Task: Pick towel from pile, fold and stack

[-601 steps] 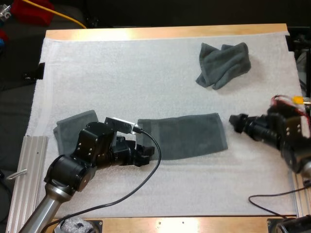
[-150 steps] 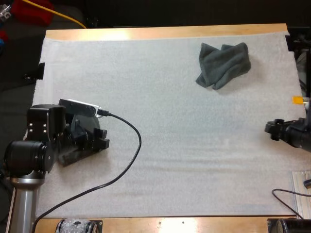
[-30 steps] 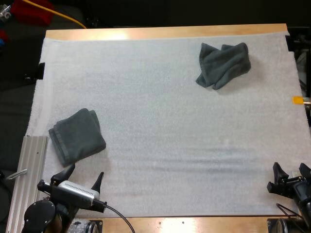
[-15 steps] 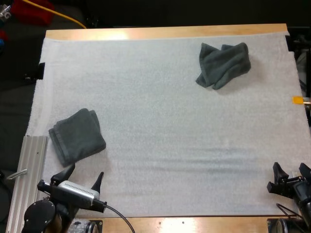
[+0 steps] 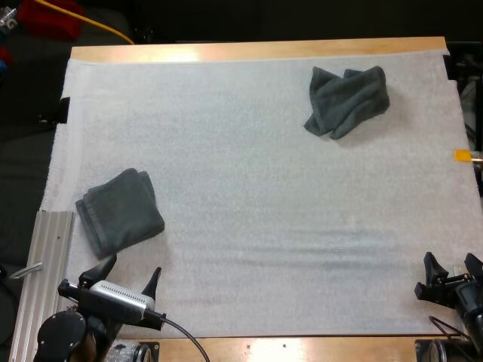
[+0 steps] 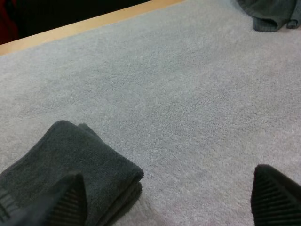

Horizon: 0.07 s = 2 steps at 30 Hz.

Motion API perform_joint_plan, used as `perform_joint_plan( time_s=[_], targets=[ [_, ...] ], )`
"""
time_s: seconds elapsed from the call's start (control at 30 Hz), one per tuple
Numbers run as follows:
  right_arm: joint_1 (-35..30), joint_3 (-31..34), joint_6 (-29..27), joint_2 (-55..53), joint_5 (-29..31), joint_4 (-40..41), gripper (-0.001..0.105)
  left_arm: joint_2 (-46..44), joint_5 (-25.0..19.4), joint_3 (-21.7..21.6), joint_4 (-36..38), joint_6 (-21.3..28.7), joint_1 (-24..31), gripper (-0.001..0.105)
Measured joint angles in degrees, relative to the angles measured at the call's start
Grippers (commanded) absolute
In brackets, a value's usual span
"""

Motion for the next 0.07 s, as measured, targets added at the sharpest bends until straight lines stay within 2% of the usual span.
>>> perform_joint_plan(
  time_s=[0.07],
  targets=[
    [0.00, 0.00, 0.00, 0.00, 0.00, 0.00, 0.067, 0.00, 0.00, 0.00, 0.00, 0.00, 0.00, 0.069]
  ],
)
